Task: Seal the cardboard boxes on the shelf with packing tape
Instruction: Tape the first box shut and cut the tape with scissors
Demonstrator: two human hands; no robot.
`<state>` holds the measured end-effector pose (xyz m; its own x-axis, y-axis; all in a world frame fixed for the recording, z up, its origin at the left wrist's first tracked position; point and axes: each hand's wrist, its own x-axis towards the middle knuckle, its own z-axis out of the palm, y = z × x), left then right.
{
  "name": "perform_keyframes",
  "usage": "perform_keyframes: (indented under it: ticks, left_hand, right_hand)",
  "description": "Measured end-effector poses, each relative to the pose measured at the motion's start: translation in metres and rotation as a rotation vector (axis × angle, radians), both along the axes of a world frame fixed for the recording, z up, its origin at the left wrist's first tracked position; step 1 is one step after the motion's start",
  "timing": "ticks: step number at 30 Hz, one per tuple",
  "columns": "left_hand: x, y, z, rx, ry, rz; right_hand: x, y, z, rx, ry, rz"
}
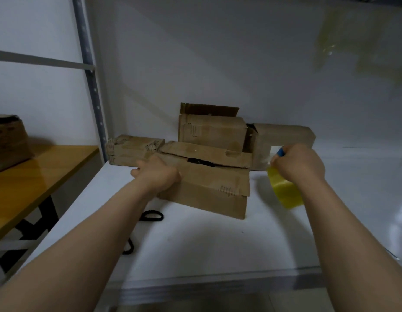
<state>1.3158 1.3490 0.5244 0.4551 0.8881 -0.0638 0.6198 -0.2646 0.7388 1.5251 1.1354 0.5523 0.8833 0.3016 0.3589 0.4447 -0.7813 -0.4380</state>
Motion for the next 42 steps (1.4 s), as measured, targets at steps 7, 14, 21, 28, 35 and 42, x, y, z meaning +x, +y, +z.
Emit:
perform_keyframes:
  ticks: [7,14,21,28,35,42]
  left_hand:
    - [-0.023,0.028,0.016,-0.099,-0.024,-0.240]
    - [-0.019,0.016,0.006,-0.070,-0.122,-0.103]
    - [-0.030,0.021,0.008,-0.098,-0.089,-0.085]
    - [-0.041,0.016,0.023,-0.170,0.105,-0.278]
    - [-0.047,0.012,0.034,-0.223,0.116,-0.354]
    - [-0.022,-0.001,0.019,-0.044,-0.134,-0.085]
  right_hand:
    - [0.017,-0.011,0.013,-0.127,0.359,0.361]
    - [0.031,0.000,0.015,-0.004,0.665,0.567]
    - [0.044,0.001,0.021,-0.121,0.739,0.674]
    - [0.044,0.002,0.023,-0.189,0.650,0.629]
    - [0.041,-0.016,0.034,-0.312,0.636,0.679]
    - [0.027,-0.050,0.053,-0.412,0.674,0.711]
